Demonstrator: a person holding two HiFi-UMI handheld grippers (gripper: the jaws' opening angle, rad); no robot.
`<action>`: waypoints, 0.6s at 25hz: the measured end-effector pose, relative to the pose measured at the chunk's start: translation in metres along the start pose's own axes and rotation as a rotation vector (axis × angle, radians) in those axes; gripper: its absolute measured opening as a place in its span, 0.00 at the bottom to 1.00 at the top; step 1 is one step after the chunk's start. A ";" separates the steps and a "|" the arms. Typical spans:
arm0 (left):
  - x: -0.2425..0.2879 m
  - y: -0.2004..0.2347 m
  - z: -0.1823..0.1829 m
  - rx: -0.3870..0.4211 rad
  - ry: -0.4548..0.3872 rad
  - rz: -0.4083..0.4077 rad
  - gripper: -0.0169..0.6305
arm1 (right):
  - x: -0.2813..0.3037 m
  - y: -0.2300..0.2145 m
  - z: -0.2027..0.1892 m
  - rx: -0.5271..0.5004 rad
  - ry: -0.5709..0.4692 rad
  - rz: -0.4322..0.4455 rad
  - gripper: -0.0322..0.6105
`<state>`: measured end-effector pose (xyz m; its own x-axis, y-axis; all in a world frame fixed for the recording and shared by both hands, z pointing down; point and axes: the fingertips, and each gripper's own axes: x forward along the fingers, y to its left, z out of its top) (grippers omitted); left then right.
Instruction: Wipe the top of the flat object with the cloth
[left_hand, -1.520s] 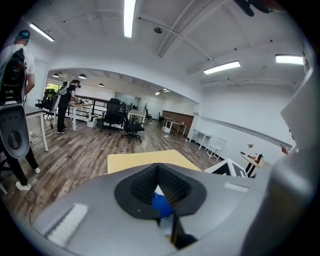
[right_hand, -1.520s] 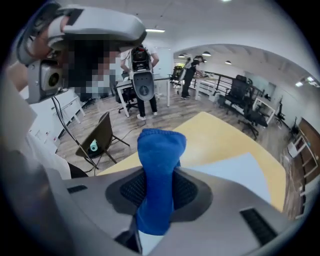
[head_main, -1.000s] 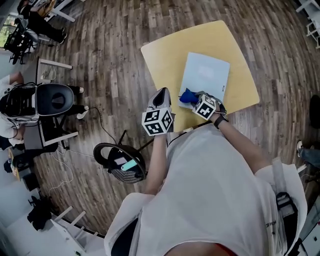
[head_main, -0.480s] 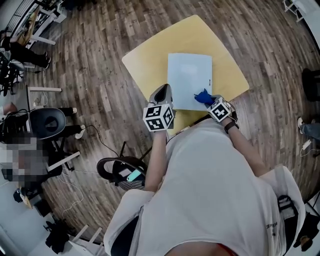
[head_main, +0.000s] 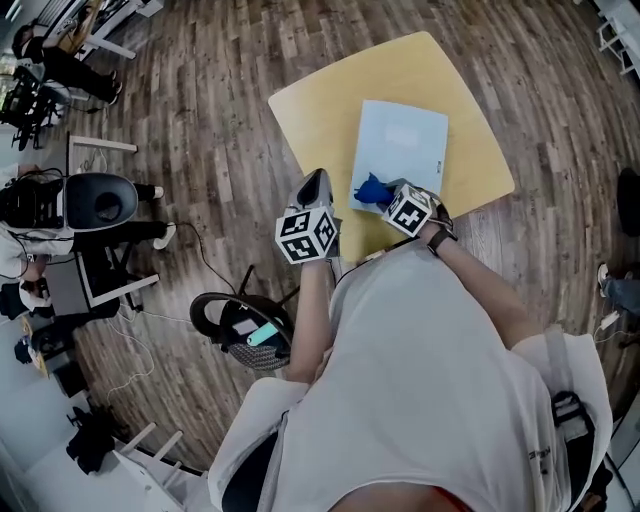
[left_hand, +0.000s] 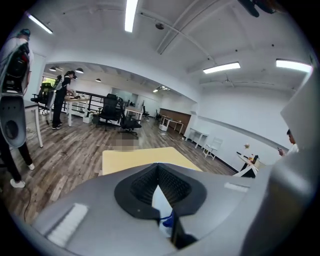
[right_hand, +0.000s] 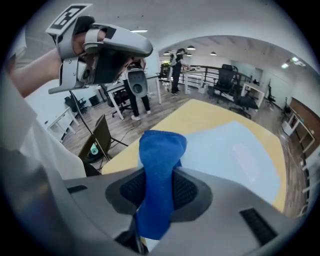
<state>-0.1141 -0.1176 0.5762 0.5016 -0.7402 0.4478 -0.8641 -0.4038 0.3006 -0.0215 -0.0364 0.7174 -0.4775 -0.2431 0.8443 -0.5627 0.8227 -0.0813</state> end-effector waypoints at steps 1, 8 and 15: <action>-0.006 0.010 0.002 -0.011 -0.005 0.025 0.03 | 0.009 0.008 0.016 -0.050 -0.004 0.029 0.22; -0.035 0.034 -0.004 -0.047 -0.015 0.107 0.04 | 0.060 0.040 0.049 -0.233 0.034 0.152 0.22; -0.020 0.020 -0.016 -0.027 0.016 0.043 0.04 | 0.035 0.032 0.002 -0.166 0.056 0.135 0.22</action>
<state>-0.1405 -0.1019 0.5868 0.4649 -0.7478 0.4741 -0.8835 -0.3571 0.3031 -0.0577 -0.0193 0.7439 -0.5000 -0.0997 0.8602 -0.3752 0.9202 -0.1114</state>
